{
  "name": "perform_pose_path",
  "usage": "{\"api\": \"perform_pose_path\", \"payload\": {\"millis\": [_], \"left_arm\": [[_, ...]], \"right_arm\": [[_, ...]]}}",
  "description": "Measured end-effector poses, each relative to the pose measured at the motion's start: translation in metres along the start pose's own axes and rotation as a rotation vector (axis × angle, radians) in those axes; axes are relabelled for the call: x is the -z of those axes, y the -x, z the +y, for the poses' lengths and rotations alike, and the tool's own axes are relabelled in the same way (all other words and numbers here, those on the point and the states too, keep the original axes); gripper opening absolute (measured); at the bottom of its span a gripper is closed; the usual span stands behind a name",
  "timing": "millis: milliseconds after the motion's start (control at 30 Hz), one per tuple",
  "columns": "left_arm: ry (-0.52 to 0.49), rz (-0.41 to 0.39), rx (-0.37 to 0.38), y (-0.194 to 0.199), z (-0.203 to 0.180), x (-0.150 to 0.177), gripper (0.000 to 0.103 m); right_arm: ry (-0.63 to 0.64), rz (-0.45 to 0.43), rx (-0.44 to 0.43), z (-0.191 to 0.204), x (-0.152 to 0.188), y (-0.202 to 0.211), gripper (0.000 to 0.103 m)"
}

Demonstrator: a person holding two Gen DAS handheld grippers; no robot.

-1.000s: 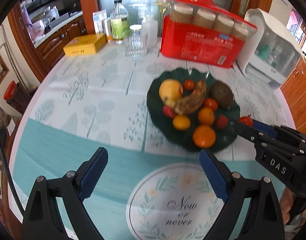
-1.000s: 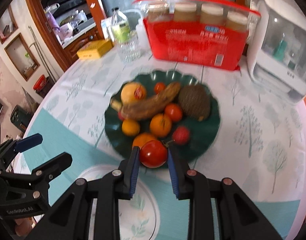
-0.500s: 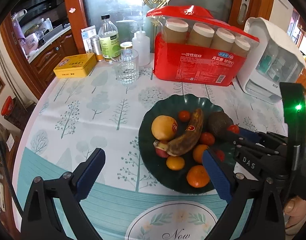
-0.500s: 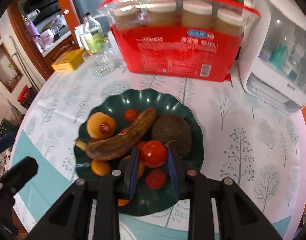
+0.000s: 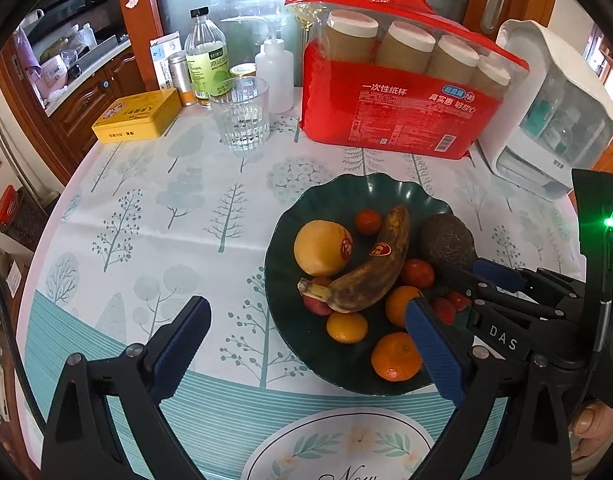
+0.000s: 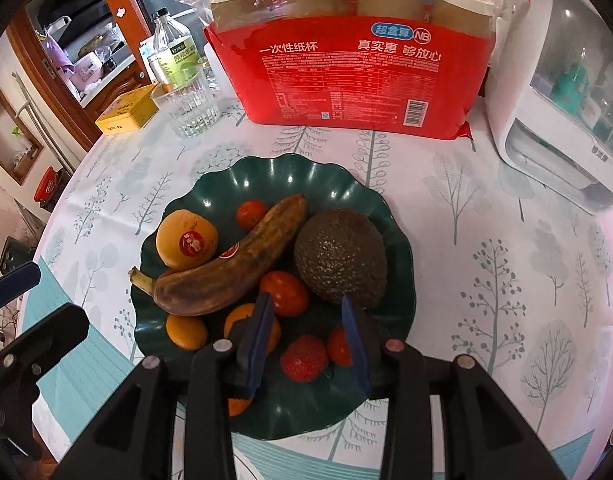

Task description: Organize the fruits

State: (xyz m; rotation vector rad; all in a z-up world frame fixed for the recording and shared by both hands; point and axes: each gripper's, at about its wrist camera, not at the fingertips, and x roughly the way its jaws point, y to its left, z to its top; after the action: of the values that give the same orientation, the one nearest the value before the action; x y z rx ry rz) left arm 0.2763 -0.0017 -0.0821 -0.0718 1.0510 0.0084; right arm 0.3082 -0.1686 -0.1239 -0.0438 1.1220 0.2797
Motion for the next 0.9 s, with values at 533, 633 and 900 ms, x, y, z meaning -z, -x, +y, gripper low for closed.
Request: {"api": "perform_pose_path", "payload": {"millis": [533, 633, 900], "left_arm": [[-0.010, -0.042, 0.026, 0.059, -0.014, 0.026, 0.097], [-0.001, -0.047, 0.035, 0.076, -0.016, 0.037, 0.097], [-0.015, -0.059, 0.008, 0.121, -0.021, 0.078, 0.097]], "right_arm": [[-0.011, -0.030, -0.019, 0.004, 0.032, 0.055, 0.036], [-0.016, -0.030, -0.021, 0.003, 0.045, 0.072, 0.036], [-0.014, -0.032, -0.032, 0.010, 0.093, 0.124, 0.042]]}}
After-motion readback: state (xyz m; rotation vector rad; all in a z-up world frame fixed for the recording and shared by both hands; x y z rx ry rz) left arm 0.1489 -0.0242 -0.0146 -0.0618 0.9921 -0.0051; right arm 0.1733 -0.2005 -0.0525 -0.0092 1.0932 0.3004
